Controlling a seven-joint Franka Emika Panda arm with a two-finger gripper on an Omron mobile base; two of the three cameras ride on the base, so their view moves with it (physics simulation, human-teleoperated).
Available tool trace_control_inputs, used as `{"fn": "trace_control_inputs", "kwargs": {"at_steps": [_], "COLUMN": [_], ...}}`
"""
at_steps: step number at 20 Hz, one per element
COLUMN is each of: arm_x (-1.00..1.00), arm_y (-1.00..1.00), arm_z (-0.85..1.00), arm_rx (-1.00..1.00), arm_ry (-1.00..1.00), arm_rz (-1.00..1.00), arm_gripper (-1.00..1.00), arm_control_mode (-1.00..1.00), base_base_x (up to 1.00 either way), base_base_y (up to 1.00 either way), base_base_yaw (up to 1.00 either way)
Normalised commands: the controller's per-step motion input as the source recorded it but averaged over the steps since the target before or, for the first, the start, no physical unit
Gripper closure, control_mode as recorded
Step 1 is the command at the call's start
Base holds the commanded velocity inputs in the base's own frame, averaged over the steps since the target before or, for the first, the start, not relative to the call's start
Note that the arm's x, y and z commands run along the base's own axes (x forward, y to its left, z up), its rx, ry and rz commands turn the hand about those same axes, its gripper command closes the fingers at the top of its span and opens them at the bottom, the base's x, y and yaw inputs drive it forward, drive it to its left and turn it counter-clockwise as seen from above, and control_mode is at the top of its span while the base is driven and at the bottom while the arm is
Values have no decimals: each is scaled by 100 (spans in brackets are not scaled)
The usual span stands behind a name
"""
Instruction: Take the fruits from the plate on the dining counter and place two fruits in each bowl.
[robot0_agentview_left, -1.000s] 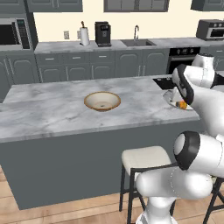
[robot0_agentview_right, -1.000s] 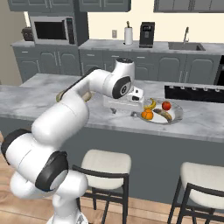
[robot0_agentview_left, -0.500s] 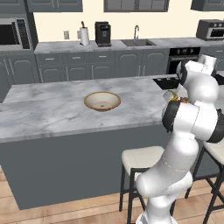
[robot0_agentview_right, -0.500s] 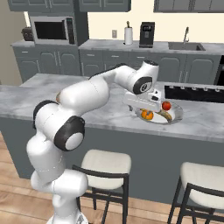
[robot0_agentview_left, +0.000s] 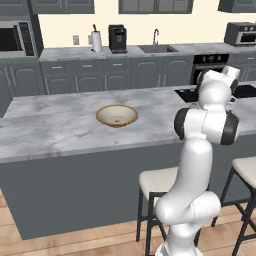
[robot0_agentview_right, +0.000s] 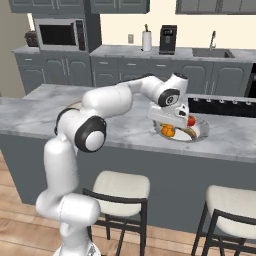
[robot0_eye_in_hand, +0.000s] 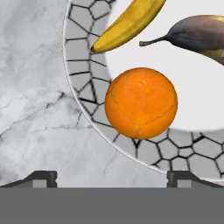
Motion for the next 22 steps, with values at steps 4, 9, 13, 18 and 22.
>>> {"fn": "trace_control_inputs", "kwargs": {"at_steps": [4,9,13,18,22], "arm_x": [26,21,30,12,0], "arm_y": [-2,-11,-7,-4,0], "arm_z": [-40,-19,-9,-20,-35], "arm_rx": [0,0,0,0,0], "arm_ry": [0,0,0,7,16], "arm_rz": [0,-3,-4,-1,-1], "arm_gripper": [-100,-100,-100,-100,100], "arm_control_mode": [-100,-100,-100,-100,-100], "base_base_x": [0,0,0,0,0], "base_base_y": [0,0,0,0,0], "base_base_yaw": [0,0,0,0,0]}}
